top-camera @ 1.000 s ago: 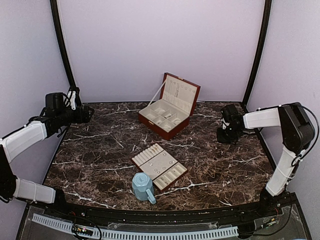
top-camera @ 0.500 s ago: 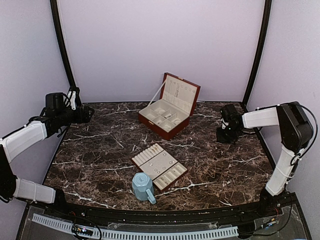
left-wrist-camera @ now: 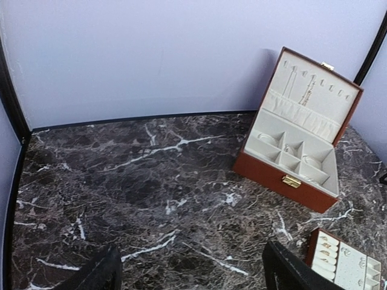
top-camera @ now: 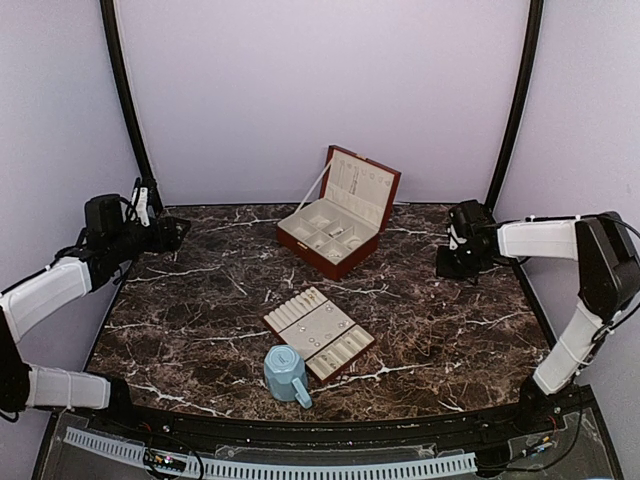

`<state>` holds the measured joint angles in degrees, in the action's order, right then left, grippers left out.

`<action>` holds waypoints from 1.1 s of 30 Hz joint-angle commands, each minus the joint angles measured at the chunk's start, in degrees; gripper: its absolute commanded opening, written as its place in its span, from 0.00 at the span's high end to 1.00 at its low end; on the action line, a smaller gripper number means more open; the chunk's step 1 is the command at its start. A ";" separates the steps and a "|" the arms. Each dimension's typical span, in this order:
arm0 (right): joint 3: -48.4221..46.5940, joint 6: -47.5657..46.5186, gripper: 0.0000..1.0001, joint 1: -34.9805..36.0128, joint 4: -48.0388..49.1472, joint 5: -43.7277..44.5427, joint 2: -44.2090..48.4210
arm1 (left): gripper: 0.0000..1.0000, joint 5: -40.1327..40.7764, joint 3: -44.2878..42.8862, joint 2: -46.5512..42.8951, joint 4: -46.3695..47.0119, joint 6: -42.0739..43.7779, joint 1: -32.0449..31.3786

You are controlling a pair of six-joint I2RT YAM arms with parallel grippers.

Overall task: Organize the mixed jewelry
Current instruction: Pick up the earring from the center of the board, then pass from the right arm to the left

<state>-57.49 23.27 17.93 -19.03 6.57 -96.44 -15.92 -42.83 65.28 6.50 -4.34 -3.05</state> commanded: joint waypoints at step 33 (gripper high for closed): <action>8.25 36.42 1.00 22.63 57.50 -29.36 11.06 | 0.19 5.00 -2.19 24.57 53.81 -15.28 -45.25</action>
<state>-50.04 58.59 39.48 32.14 -20.86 -85.60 -11.29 -41.56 88.44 56.62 -21.45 -47.16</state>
